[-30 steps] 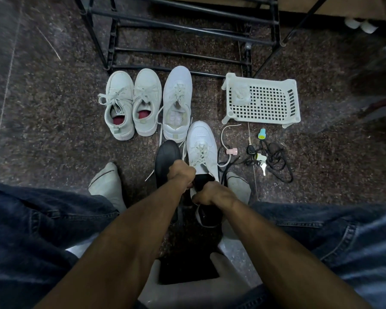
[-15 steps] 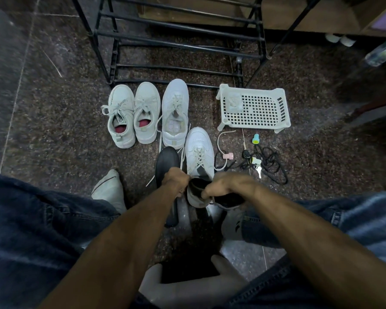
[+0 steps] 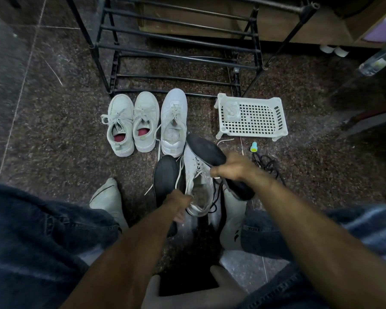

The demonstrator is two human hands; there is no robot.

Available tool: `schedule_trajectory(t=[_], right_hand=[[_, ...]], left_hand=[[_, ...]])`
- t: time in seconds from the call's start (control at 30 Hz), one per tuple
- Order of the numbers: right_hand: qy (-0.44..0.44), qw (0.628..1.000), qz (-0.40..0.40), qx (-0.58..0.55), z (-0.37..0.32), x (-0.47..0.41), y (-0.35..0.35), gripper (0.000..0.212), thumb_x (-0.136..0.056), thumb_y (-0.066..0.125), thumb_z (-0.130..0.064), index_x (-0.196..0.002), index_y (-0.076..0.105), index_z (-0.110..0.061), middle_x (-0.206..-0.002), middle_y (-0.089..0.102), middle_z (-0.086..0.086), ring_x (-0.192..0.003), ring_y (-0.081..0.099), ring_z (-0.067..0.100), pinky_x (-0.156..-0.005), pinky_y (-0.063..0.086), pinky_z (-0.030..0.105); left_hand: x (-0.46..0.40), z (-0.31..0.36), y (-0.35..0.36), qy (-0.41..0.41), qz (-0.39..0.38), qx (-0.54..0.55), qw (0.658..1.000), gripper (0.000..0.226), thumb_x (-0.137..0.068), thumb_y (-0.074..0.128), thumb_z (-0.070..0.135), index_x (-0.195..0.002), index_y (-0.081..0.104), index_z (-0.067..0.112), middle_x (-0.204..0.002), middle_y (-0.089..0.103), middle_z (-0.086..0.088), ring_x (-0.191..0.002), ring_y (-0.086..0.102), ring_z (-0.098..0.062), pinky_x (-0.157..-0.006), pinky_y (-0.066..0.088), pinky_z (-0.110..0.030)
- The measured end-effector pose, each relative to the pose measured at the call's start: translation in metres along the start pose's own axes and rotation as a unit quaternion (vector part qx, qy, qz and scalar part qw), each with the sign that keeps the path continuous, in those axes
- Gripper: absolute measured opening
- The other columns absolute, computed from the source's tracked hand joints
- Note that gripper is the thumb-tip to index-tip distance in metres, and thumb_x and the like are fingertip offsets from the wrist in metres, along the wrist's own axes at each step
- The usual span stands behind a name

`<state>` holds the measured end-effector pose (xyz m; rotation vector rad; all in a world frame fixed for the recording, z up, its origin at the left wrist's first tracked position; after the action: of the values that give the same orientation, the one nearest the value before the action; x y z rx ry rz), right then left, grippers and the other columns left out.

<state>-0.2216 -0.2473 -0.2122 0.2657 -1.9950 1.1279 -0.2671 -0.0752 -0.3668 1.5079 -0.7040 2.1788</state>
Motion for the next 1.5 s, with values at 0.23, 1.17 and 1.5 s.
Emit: schedule_trajectory(t=[0.23,1.17,1.5], right_hand=[[0.099,0.969,0.069,-0.214,0.030,-0.032,0.065,0.078,-0.062,0.071,-0.054,-0.127,0.052,-0.013,-0.114,0.066,0.008,-0.102,0.063,0.030,-0.086,0.052,0.037],[0.136,0.972,0.028,-0.187,0.048,-0.021,0.181,0.060,-0.079,0.067,-0.046,-0.117,0.030,-0.017,-0.125,0.056,0.009,-0.115,0.055,0.034,-0.089,0.048,0.041],[0.081,0.988,0.024,-0.131,0.031,-0.054,0.179,0.081,-0.086,0.063,-0.027,-0.148,0.011,-0.021,-0.139,0.038,0.013,-0.123,0.048,0.038,-0.094,0.044,0.047]], left_hand=[[-0.020,0.003,0.029,-0.026,-0.005,0.226,0.974,0.031,-0.094,0.056,0.012,-0.121,0.059,-0.002,-0.112,0.066,-0.024,-0.082,0.069,-0.036,-0.056,0.060,-0.044],[-0.073,0.006,-0.055,0.132,0.194,-0.044,0.971,0.026,-0.084,0.058,0.015,-0.105,0.073,0.018,-0.116,0.069,-0.011,-0.107,0.064,-0.031,-0.097,0.049,-0.039],[-0.054,0.005,-0.066,0.163,0.165,-0.081,0.969,0.024,-0.079,0.053,0.027,-0.097,0.068,0.026,-0.117,0.068,-0.008,-0.110,0.063,-0.030,-0.098,0.048,-0.041]])
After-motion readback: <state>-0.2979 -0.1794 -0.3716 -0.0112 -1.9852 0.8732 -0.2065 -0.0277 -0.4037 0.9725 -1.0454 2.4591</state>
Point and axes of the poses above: each hand's wrist, its own x-axis away from the middle knuckle, its own y-axis out of the palm, z = x × y, the point moved 3 cm from there along -x, towards the middle knuckle
